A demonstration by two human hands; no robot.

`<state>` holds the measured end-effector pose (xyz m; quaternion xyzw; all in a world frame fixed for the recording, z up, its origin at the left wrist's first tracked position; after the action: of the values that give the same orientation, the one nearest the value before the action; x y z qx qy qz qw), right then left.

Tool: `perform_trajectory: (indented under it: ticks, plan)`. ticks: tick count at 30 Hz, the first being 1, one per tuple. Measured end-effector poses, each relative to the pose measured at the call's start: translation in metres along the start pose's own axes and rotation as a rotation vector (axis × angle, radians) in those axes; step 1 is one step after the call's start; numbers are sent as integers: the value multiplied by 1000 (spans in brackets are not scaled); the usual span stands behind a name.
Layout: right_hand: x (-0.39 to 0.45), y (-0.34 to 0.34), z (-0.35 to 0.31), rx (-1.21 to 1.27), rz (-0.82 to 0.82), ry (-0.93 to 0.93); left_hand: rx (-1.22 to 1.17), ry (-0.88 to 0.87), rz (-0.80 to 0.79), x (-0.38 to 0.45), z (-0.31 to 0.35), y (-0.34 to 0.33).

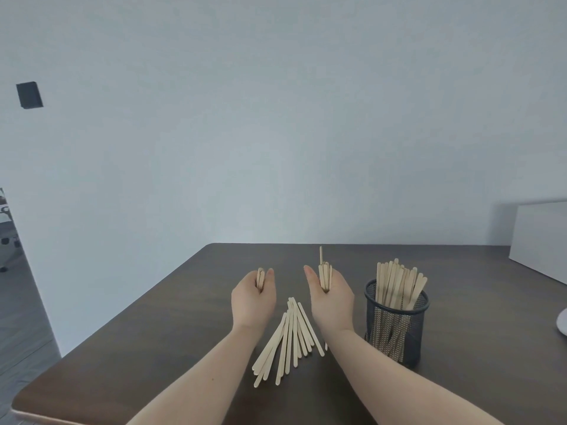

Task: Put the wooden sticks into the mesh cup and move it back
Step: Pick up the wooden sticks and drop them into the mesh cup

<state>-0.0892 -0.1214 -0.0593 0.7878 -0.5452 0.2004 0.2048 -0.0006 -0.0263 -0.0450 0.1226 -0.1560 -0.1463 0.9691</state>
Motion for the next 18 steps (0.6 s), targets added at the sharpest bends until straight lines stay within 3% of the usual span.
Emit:
perform_trajectory:
  ticks: [8,14,18]
  plan:
    - [47,25,-49,51,27,2,-133,65,-72,14,61,-5]
    - [97,93,-68,81,25,-7,-365,4,-279,6,142,-53]
    - [96,119,-48,7,45,-23,-380,7,-419,-14,164,-94]
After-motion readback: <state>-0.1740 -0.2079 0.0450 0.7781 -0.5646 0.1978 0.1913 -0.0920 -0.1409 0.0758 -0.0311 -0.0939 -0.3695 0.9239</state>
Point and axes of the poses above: each hand's wrist, its own x-axis towards the middle knuckle, its own y-axis out of the back of the hand, z = x × y, the point moved 1 cm from there along x, towards the middle knuckle, and after that the axes turned 8 degrees about y, right-handed, at the moved point
